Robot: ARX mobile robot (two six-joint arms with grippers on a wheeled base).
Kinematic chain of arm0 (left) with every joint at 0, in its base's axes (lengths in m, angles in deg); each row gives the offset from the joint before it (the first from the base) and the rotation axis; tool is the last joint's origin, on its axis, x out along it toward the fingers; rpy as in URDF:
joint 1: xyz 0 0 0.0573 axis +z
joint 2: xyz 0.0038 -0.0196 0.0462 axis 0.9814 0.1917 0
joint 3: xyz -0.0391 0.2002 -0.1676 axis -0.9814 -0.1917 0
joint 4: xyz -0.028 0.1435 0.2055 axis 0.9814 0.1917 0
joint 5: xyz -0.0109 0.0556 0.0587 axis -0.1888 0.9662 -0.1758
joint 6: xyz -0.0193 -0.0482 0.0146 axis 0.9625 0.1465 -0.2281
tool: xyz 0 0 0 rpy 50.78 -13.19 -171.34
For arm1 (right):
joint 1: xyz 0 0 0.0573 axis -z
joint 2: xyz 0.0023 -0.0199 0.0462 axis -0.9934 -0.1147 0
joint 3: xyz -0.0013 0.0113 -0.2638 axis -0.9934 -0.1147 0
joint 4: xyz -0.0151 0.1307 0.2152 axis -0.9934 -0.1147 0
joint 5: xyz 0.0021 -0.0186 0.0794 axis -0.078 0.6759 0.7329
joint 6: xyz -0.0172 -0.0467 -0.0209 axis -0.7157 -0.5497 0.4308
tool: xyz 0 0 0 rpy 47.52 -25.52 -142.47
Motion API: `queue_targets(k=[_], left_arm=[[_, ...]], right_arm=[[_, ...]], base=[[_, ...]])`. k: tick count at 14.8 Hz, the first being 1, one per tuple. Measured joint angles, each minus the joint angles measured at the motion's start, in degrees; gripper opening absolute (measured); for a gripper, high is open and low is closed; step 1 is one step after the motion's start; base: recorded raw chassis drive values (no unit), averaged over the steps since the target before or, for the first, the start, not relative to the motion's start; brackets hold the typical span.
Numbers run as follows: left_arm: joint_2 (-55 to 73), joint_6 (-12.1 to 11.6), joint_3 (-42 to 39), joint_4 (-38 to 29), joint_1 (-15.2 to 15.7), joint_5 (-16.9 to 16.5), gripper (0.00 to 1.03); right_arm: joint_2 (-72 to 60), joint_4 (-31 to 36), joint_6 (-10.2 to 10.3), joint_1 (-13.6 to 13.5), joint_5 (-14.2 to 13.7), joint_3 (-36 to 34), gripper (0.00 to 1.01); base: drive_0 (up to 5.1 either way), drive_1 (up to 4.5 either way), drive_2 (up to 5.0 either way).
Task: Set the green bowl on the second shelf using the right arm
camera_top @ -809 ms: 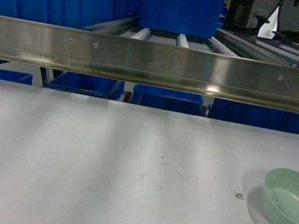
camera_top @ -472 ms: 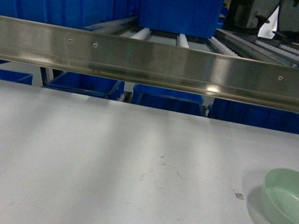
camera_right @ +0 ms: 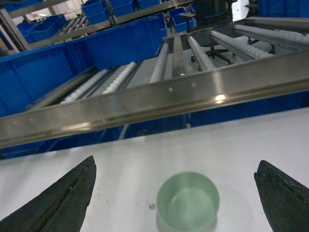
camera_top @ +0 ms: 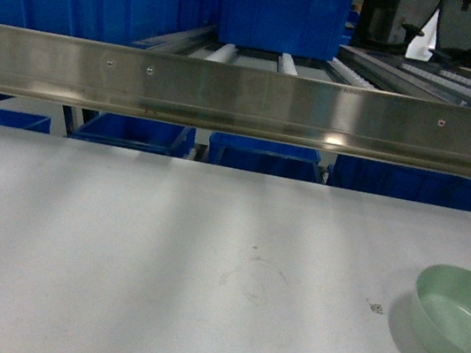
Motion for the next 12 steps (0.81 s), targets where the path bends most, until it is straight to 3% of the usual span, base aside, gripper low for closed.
queue_targets(k=[1,2,4,6,8,9,12], left_arm=[[0.0,0.0,0.0,0.0,0.0,0.0,0.98],[0.0,0.0,0.0,0.0,0.0,0.0,0.98],[0.0,0.0,0.0,0.0,0.0,0.0,0.98],[0.0,0.0,0.0,0.0,0.0,0.0,0.98],[0.0,0.0,0.0,0.0,0.0,0.0,0.98],[0.0,0.0,0.0,0.0,0.0,0.0,0.98],[0.0,0.0,0.0,0.0,0.0,0.0,0.98]], right_arm=[[-10.3,4.7,1.6,-2.2,0.3,5.9,0.98],[-17.1,4.8,2.2,-4.1,0.5,10.4,0.98],[-28.8,0.6,3.0,-7.0,1.7,18.4,0.98],[-44.2,-8.7,1.9,-8.0,3.0,31.6,0.98],[-56.8,-14.4,-1.1,-6.8,2.4,41.2,0.98],[-62.1,-15.2,-5.4,-5.1,1.9,38.7,0.98],[-63.0,-11.4,-12.1,-4.2,2.0,30.6,0.98]], base=[[0.0,0.00,0.0],[0.0,0.00,0.0],[0.0,0.00,0.0],[0.0,0.00,0.0],[0.0,0.00,0.0],[0.0,0.00,0.0],[0.0,0.00,0.0]])
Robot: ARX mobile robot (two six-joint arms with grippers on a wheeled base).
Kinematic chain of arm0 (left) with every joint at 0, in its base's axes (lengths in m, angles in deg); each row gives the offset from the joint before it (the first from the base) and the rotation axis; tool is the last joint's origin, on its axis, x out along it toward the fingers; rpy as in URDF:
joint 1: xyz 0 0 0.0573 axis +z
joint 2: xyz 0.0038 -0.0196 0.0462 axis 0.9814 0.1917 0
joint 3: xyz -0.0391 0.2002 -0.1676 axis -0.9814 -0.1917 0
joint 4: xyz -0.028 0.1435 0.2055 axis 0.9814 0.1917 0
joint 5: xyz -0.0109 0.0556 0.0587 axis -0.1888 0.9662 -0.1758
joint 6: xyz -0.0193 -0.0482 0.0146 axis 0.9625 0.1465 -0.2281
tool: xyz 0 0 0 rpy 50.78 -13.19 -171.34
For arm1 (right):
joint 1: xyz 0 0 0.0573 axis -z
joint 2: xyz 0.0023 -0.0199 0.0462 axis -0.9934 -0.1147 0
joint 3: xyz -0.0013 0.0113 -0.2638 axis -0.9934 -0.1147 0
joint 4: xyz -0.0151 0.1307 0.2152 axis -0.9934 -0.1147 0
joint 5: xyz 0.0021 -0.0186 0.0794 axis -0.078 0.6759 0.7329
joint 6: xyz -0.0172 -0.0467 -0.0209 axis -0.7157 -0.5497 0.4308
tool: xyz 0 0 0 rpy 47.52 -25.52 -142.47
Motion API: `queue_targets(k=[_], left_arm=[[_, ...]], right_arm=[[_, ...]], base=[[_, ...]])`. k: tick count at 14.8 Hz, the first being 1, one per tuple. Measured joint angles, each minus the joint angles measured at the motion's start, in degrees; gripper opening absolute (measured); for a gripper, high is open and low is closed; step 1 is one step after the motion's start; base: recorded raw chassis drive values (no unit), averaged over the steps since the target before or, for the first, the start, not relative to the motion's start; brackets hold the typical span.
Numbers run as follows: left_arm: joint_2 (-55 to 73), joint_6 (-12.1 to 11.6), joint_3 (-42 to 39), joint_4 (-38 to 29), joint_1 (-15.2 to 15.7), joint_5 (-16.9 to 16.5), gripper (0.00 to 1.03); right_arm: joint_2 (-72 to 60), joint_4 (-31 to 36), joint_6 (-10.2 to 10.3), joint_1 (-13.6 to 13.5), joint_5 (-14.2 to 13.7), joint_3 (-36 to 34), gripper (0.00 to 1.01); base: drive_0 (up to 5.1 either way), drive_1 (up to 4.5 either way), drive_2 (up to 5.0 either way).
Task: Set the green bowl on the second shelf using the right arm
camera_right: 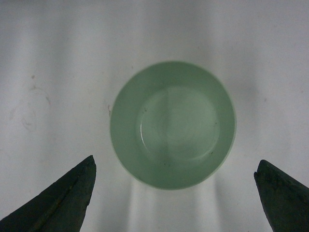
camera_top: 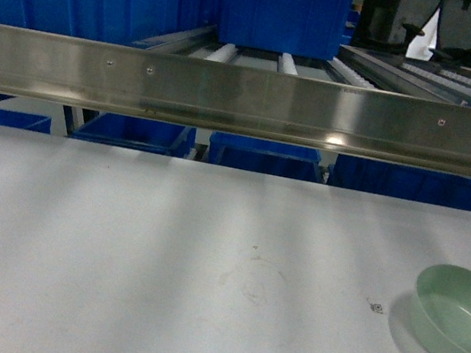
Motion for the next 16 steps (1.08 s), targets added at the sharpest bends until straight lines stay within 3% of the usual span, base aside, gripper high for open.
queue_targets(k=[1,4,6,10,14,16], left_arm=[[0.0,0.0,0.0,0.0,0.0,0.0,0.98],[0.0,0.0,0.0,0.0,0.0,0.0,0.98],[0.0,0.0,0.0,0.0,0.0,0.0,0.98],[0.0,0.0,0.0,0.0,0.0,0.0,0.98],[0.0,0.0,0.0,0.0,0.0,0.0,0.98],[0.0,0.0,0.0,0.0,0.0,0.0,0.98]], right_arm=[[-4.2,3.7,-2.7,0.0,-0.5,-3.0,0.98],[-9.6,4.2,-2.6,0.3,-3.2,-2.9,0.98],[-12.3,2.9,0.8,1.2,-5.2,-1.0,0.98],[-15.6,-1.3,8.1,1.2,-5.7,1.5,0.98],[-15.9,1.2,12.2,1.0,-7.8,0.8,0.98],[-15.3,3.8,14.4,2.5,-9.4,-1.0,0.98]], base=[[0.0,0.00,0.0],[0.0,0.00,0.0],[0.0,0.00,0.0],[0.0,0.00,0.0],[0.0,0.00,0.0],[0.0,0.00,0.0]])
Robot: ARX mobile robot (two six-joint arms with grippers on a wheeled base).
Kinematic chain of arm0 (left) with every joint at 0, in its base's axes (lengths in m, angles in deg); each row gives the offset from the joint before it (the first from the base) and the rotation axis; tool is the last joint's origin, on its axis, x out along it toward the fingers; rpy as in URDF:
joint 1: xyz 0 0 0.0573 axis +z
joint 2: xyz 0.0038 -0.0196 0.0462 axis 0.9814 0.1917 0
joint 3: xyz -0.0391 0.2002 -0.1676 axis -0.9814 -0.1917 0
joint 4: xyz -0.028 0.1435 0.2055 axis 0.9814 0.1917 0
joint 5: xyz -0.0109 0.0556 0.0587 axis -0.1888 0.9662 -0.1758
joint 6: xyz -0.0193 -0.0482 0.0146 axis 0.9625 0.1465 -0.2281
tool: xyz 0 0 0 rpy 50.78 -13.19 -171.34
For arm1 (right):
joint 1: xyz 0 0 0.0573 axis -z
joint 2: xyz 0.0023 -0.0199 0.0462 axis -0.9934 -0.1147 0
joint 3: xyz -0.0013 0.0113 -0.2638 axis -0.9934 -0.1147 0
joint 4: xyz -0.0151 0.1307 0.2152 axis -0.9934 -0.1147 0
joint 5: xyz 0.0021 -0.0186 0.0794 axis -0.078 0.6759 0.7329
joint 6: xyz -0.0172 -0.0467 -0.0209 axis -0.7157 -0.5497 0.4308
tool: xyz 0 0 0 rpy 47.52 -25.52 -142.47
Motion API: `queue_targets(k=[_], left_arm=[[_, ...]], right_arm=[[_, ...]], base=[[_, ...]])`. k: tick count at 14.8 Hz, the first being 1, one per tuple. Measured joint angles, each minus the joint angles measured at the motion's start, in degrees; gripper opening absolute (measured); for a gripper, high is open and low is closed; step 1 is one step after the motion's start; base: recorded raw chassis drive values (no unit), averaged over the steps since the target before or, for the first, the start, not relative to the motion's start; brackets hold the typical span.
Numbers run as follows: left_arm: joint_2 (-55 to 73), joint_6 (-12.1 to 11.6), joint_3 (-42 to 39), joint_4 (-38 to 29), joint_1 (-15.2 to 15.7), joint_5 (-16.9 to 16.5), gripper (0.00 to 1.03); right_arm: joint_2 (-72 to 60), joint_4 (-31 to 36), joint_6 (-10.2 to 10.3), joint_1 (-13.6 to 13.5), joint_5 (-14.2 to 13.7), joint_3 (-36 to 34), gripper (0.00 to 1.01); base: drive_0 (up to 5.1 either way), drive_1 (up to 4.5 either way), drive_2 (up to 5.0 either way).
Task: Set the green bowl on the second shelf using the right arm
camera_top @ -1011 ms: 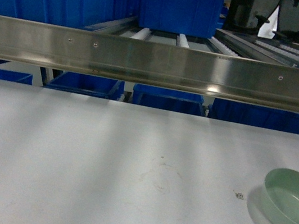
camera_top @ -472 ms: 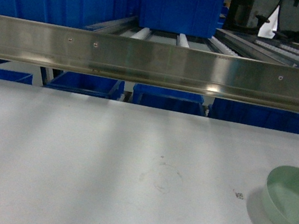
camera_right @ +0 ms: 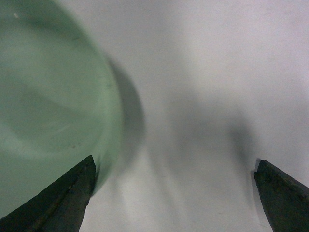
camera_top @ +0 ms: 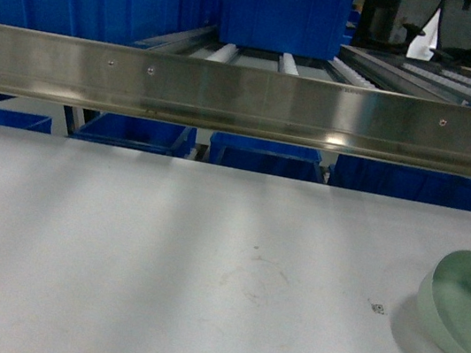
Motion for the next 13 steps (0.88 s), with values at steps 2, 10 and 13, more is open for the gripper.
queue_targets(k=[2,10,13], left_arm=[[0.0,0.0,0.0,0.0,0.0,0.0,0.98],[0.0,0.0,0.0,0.0,0.0,0.0,0.98],[0.0,0.0,0.0,0.0,0.0,0.0,0.98]], right_arm=[[3.7,6.7,-0.8,2.3,-1.7,-5.2,0.98],[11.9,19.3,-3.5,2.8,-0.6,-13.3,0.98],[-4.1,9.6,-9.9,-3.5,4.6,-0.2,0.98]], base=[[0.0,0.00,0.0],[0.0,0.00,0.0],[0.0,0.00,0.0]])
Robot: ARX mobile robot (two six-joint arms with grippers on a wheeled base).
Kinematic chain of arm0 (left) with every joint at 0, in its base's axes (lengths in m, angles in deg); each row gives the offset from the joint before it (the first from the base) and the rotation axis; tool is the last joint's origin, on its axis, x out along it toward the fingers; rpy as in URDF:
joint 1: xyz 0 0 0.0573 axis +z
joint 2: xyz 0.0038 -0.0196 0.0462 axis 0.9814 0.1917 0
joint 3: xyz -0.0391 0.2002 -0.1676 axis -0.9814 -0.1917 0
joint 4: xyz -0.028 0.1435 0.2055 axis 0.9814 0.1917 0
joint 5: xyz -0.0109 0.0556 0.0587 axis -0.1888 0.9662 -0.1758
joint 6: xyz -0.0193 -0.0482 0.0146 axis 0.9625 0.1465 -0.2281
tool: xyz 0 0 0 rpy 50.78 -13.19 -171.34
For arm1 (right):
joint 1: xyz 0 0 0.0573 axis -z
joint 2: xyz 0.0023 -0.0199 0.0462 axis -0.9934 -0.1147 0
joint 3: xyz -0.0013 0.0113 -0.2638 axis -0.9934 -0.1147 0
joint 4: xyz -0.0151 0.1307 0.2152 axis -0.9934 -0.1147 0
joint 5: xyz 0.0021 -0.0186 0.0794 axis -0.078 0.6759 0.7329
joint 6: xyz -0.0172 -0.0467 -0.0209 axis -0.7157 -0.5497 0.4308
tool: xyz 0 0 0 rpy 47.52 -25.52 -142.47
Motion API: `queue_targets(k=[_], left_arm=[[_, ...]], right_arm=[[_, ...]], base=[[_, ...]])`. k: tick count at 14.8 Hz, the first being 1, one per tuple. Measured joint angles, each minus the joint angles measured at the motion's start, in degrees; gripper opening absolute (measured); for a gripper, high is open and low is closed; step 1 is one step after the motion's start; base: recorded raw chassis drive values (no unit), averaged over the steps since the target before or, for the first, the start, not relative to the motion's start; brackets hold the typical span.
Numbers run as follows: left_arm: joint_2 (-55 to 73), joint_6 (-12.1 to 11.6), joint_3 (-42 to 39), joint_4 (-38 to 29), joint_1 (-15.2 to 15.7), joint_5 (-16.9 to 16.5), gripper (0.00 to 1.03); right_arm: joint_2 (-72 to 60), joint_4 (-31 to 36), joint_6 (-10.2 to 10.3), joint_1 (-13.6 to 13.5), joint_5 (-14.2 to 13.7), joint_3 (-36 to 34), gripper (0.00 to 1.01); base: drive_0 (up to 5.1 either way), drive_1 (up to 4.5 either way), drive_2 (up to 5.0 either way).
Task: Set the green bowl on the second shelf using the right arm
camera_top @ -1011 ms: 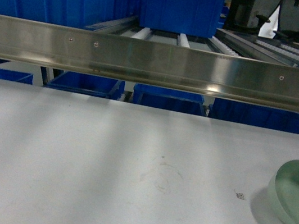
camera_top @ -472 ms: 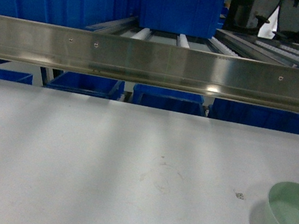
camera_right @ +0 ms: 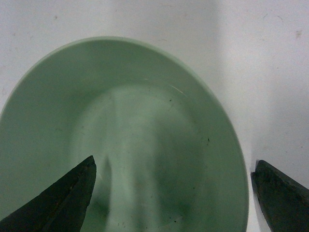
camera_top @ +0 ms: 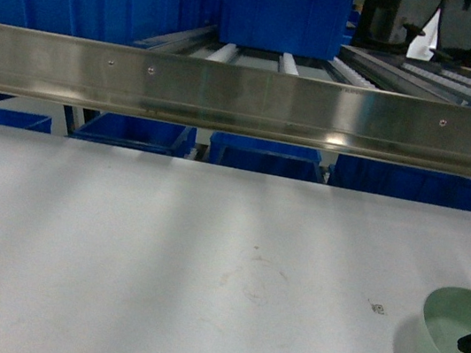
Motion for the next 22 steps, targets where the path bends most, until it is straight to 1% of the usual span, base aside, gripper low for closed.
queue_targets(k=[2,3,5,7,8,9,11,12,13,14,15,16,17,18,19,20,22], left_arm=[[0.0,0.0,0.0,0.0,0.0,0.0,0.98],[0.0,0.0,0.0,0.0,0.0,0.0,0.98],[0.0,0.0,0.0,0.0,0.0,0.0,0.98],[0.0,0.0,0.0,0.0,0.0,0.0,0.98],[0.0,0.0,0.0,0.0,0.0,0.0,0.98],[0.0,0.0,0.0,0.0,0.0,0.0,0.98],[0.0,0.0,0.0,0.0,0.0,0.0,0.98],[0.0,0.0,0.0,0.0,0.0,0.0,0.98],[0.0,0.0,0.0,0.0,0.0,0.0,0.98],[0.0,0.0,0.0,0.0,0.0,0.0,0.98],[0.0,0.0,0.0,0.0,0.0,0.0,0.98],[0.0,0.0,0.0,0.0,0.0,0.0,0.98],[0.0,0.0,0.0,0.0,0.0,0.0,0.98],[0.0,0.0,0.0,0.0,0.0,0.0,0.98],[0.0,0.0,0.0,0.0,0.0,0.0,0.98],[0.0,0.0,0.0,0.0,0.0,0.0,0.98],[0.0,0.0,0.0,0.0,0.0,0.0,0.98]], right_arm=[[-1.9,-2.6,1.1,0.5,-0.2,3.6,0.98],[-2.6,-2.9,1.9,0.7,-0.8,4.3,0.93],[-3.4,-1.0,4.3,0.7,-1.1,4.2,0.69],[-4.3,-0.4,6.4,1.2,-0.7,4.2,0.50],[-4.8,-0.3,7.0,1.5,-0.2,4.5,0.43],[-5.6,0.7,7.8,1.5,0.4,4.6,0.30],[-5.7,2.3,8.9,1.5,0.6,3.7,0.10],[-5.1,3.1,9.2,1.5,0.2,3.0,0.04],[-4.3,4.1,9.5,1.3,-0.4,1.8,0.02],[-2.9,5.2,10.0,0.9,-1.5,-0.1,0.02],[-0.1,6.5,10.5,-0.1,-3.6,-3.3,0.02],[4.5,7.9,10.9,-1.3,-5.1,-6.9,0.02],[26.6,4.5,11.5,-4.4,-12.0,-11.8,0.02],[43.8,-2.0,11.1,-7.8,-19.3,-11.5,0.02],[46.0,0.5,7.2,-11.1,-24.8,-12.1,0.02],[46.0,1.5,5.2,-12.1,-26.5,-13.1,0.02],[47.2,0.5,1.0,-12.4,-27.3,-14.2,0.02]], base=[[0.0,0.00,0.0],[0.0,0.00,0.0],[0.0,0.00,0.0],[0.0,0.00,0.0],[0.0,0.00,0.0],[0.0,0.00,0.0],[0.0,0.00,0.0],[0.0,0.00,0.0],[0.0,0.00,0.0],[0.0,0.00,0.0],[0.0,0.00,0.0],[0.0,0.00,0.0],[0.0,0.00,0.0],[0.0,0.00,0.0],[0.0,0.00,0.0],[0.0,0.00,0.0],[0.0,0.00,0.0]])
